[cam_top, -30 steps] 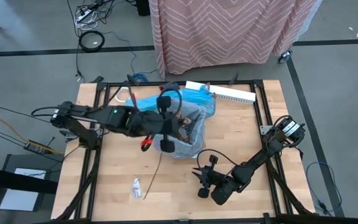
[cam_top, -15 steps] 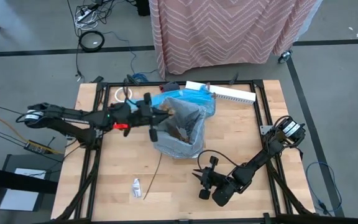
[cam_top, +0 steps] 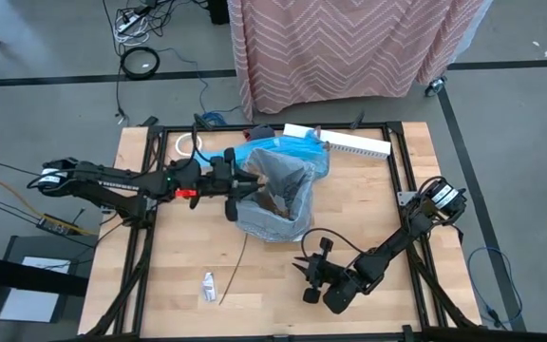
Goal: Place trash/remove bag and relplace
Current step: Put the brown napkin inside the black trash bin, then put the white receipt inside the black trash bin
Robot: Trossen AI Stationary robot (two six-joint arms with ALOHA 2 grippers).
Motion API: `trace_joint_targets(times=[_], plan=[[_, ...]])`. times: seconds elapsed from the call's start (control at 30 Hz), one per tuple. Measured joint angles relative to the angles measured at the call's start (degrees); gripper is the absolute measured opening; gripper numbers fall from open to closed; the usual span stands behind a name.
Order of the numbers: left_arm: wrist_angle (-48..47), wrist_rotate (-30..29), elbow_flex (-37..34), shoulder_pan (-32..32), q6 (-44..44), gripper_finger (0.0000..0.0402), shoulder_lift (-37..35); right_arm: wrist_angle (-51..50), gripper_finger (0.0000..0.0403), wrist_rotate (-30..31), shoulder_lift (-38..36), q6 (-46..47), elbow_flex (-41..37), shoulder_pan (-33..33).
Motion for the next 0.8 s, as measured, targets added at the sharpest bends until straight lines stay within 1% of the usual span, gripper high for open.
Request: trace_joint_targets(times=[0.2,0.3,0.37,0.43,0.53,0.63,0.67,0.8], plan=[[-4.7,1.1,0.0,0.0,0.1,0.0165,0.0,0.0,0.0086,-0.1,0.0,-0.4,0.0,0.1],[-4.8,1.5,0.0,0.0,-0.4,0.0189,0.0,0.0,0.0096,-0.1,0.0,-0.4,0.0,0.1],[-4.4,1.9,0.0,0.0,-2.0,0.0201,0.0,0.0,0.0101,-0.1,0.0,-0.4,0.0,0.1],[-3.1,4.1,0.1,0.0,-3.9,0.0208,-0.5,0.0,0.0104,-0.1,0.0,-0.4,0.0,0.0],[-3.4,6.9,3.0,-0.5,-6.1,0.0211,-1.2,0.0,0.0105,-0.1,0.0,-0.5,0.0,0.0],[-10.6,8.1,7.9,-2.1,-5.9,0.0211,-2.5,-0.2,0.0105,-0.1,0.0,-0.7,0.0,0.0],[-14.7,8.2,9.8,-2.8,-5.2,0.0211,-3.1,-0.2,0.0105,-0.1,0.0,-0.8,0.0,0.0],[-36.1,8.2,18.1,-7.0,-3.0,0.0203,-4.8,-0.2,0.0107,-0.1,0.0,-0.5,0.0,0.0]])
